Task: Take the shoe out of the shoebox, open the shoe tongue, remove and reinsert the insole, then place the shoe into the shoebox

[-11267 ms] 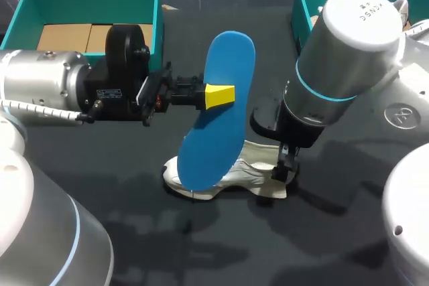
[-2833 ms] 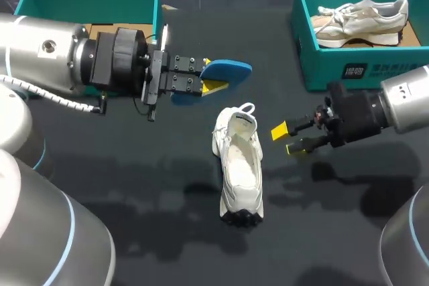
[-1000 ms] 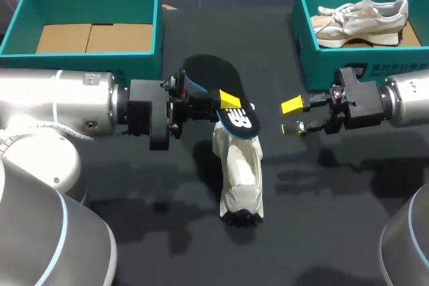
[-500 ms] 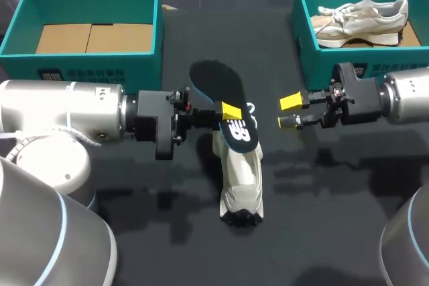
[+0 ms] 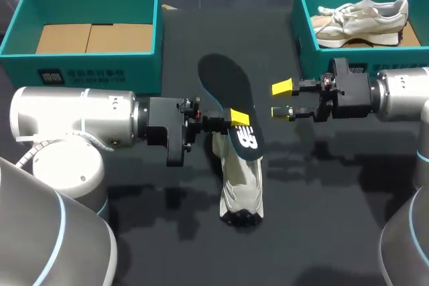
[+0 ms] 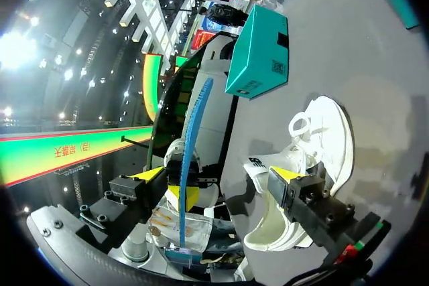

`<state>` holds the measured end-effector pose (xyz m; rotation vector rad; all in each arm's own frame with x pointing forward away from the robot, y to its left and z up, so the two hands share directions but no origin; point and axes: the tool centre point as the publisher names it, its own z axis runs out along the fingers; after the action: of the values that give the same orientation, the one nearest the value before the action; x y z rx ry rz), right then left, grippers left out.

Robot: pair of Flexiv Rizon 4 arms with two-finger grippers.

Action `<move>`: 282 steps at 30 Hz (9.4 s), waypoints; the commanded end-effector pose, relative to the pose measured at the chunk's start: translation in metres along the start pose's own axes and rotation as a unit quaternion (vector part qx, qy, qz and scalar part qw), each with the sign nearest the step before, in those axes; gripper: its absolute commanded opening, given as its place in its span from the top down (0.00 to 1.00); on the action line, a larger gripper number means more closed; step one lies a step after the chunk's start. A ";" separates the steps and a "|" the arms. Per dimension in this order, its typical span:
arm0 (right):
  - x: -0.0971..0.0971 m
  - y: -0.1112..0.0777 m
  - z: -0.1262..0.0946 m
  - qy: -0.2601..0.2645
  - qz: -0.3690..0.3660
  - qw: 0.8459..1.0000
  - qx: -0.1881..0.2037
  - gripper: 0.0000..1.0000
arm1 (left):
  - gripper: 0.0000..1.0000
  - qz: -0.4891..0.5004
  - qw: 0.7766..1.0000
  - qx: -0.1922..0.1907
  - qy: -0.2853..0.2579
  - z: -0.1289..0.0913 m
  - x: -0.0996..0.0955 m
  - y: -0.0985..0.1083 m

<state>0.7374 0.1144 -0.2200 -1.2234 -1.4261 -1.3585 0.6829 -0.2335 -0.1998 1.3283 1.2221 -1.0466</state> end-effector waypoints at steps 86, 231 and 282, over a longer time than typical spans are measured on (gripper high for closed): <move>0.006 -0.023 0.033 0.034 0.022 0.998 0.037 1.00 | 0.00 0.033 0.998 0.045 0.023 0.018 0.012 -0.011; -0.011 -0.046 0.032 0.036 0.041 0.998 0.033 1.00 | 0.00 -0.081 0.831 0.029 0.549 -0.061 -0.089 0.092; -0.011 -0.046 0.032 0.036 0.041 0.998 0.033 1.00 | 0.00 -0.132 0.987 0.025 0.090 -0.107 -0.035 0.070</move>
<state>0.6982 0.1470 -0.2446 -1.1634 -1.3447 -1.2767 0.7466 -0.1327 -0.1389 1.6824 1.8492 -0.9133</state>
